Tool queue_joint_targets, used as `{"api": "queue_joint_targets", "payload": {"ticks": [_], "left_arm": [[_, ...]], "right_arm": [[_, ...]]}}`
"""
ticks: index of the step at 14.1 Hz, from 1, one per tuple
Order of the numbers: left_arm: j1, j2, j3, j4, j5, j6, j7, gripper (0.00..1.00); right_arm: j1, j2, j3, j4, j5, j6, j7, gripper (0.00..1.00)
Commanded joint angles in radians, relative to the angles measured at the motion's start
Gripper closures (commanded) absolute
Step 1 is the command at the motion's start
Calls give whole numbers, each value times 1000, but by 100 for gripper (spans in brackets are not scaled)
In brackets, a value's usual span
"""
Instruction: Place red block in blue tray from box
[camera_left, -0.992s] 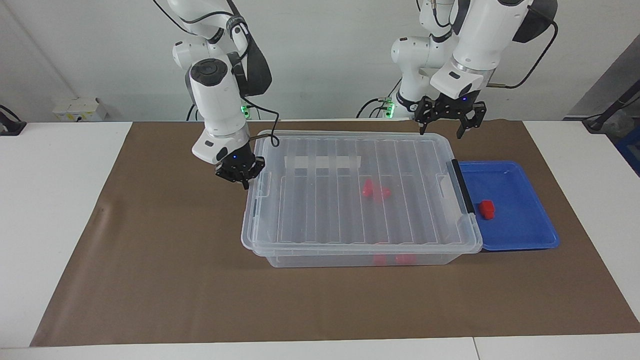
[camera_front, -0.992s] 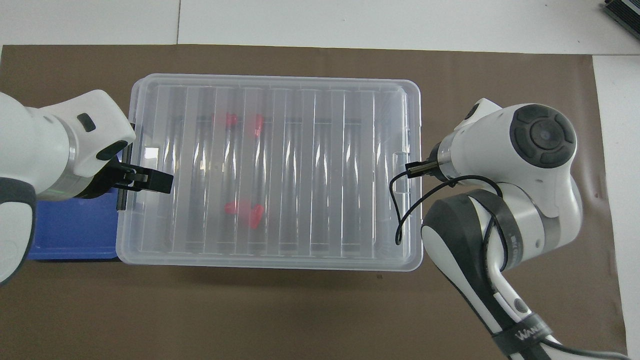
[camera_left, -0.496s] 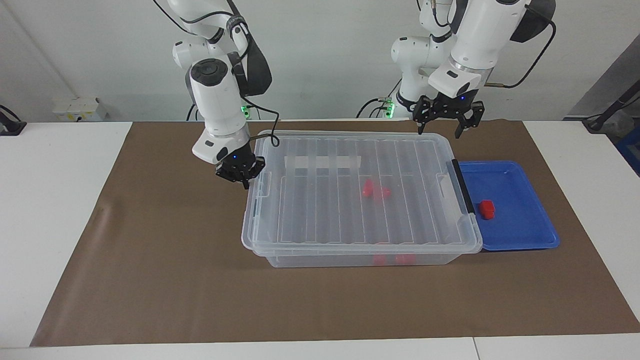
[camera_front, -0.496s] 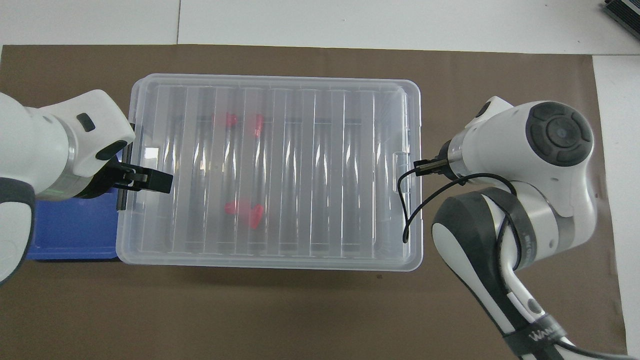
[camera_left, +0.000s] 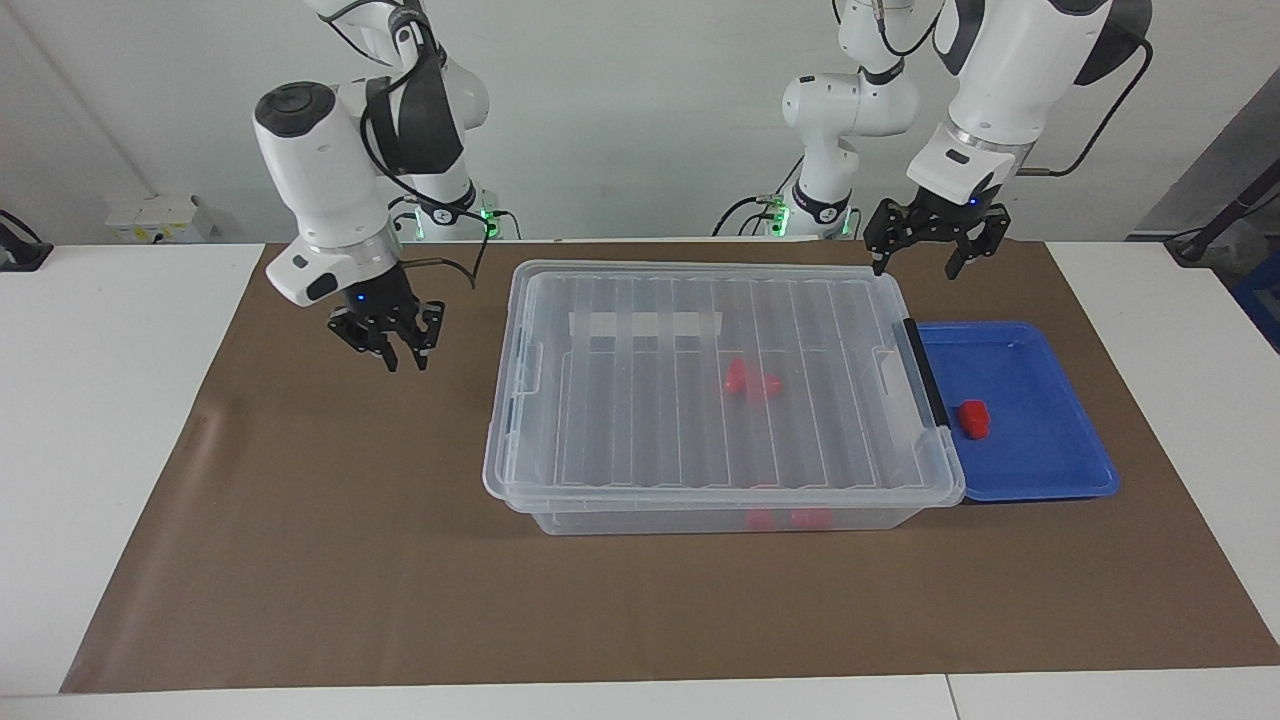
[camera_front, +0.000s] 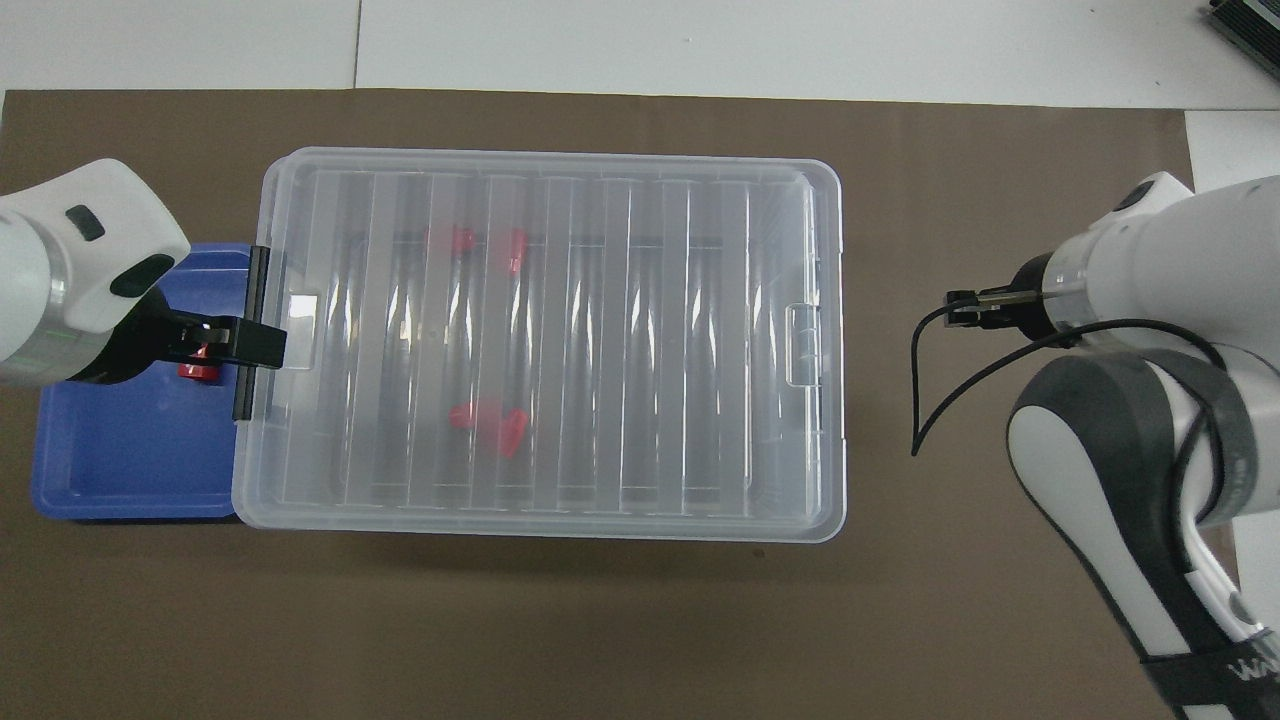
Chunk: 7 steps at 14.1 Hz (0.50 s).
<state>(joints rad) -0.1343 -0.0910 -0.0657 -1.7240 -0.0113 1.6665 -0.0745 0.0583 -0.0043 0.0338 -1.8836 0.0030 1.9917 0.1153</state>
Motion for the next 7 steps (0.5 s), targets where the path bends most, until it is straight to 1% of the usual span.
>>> {"api": "queue_joint_targets", "payload": {"ticks": [1, 3, 5, 7], "left_arm": [[28, -27, -2, -32, -7, 7, -5, 0], [42, -27, -3, -34, -7, 7, -5, 0], [45, -27, -2, -34, -7, 7, -5, 0], [44, -27, -3, -32, -7, 7, -5, 0]], "right_arm": [[-58, -20, 6, 87, 18, -144, 14, 0], [-86, -20, 5, 132, 17, -194, 14, 0], [-86, -14, 5, 182, 15, -233, 17, 0], [-77, -10, 5, 254, -1, -307, 20, 0]]}}
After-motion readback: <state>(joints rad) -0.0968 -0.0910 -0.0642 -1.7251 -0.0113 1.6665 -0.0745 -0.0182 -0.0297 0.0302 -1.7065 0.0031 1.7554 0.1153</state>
